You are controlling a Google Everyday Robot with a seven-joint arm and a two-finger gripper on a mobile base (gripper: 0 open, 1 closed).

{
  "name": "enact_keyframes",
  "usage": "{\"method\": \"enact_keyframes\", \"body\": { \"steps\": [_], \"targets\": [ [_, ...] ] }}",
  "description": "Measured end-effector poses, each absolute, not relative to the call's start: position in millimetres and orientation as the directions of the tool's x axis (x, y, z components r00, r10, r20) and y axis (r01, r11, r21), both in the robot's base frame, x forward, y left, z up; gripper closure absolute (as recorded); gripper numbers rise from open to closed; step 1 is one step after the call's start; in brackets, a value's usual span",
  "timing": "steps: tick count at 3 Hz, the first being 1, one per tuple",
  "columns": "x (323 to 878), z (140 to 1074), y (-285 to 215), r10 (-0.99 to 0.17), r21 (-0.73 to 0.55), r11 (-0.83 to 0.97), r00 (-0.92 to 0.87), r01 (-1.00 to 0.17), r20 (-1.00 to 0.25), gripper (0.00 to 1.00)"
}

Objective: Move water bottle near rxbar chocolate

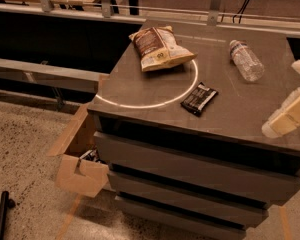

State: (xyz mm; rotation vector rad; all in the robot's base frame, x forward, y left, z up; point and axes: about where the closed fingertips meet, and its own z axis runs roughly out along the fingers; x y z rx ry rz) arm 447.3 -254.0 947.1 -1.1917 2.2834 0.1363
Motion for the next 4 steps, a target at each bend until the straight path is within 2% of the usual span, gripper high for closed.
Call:
{"method": "enact_keyframes", "body": {
  "steps": [2,3,4],
  "targets": [
    [448,886,-303,-0.428,-0.094,0.845,-0.562,-0.526,-0.708,0.00],
    [458,872,-327,-0.342,-0.096,0.899,-0.547,-0.427,-0.764,0.00],
    [463,877,-331,-0.338,-0.116,0.907,-0.533,-0.405,-0.776,0.00]
  ]
}}
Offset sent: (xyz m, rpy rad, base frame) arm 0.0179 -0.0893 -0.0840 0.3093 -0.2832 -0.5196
